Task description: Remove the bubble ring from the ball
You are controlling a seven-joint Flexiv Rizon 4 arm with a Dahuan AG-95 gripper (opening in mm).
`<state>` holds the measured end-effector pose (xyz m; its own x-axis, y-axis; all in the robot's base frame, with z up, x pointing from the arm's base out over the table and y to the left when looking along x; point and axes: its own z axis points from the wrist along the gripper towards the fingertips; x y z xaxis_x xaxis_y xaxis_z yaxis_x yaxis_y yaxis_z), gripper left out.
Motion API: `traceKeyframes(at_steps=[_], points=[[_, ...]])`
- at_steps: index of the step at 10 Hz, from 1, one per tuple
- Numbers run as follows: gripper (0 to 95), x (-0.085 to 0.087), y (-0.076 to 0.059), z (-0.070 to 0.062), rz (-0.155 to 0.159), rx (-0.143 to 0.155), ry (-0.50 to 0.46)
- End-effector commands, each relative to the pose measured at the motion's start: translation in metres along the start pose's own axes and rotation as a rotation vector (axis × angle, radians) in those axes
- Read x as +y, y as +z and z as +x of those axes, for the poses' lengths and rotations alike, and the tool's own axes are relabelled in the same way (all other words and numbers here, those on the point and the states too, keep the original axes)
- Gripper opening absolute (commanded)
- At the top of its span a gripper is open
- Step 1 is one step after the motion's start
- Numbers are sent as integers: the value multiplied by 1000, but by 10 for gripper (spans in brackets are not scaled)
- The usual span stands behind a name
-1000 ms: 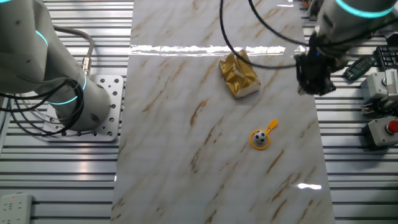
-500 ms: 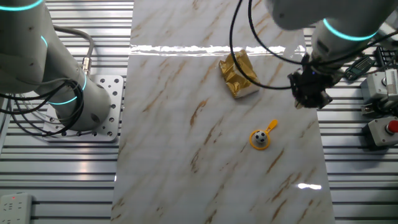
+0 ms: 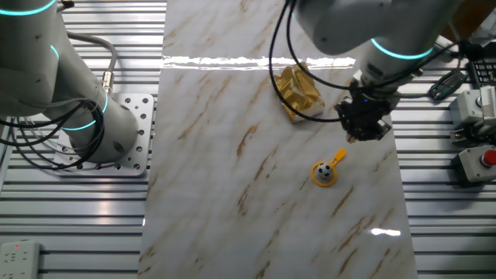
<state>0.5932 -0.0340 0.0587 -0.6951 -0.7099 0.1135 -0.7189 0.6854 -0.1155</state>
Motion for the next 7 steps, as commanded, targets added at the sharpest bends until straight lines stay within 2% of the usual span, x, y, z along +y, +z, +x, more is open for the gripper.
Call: traceKeyframes(at_steps=[1, 4, 7], points=[[0, 4, -2, 7, 8, 11, -25], [0, 10, 4, 14, 19, 23, -32], [0, 9, 10, 14, 23, 25, -32]])
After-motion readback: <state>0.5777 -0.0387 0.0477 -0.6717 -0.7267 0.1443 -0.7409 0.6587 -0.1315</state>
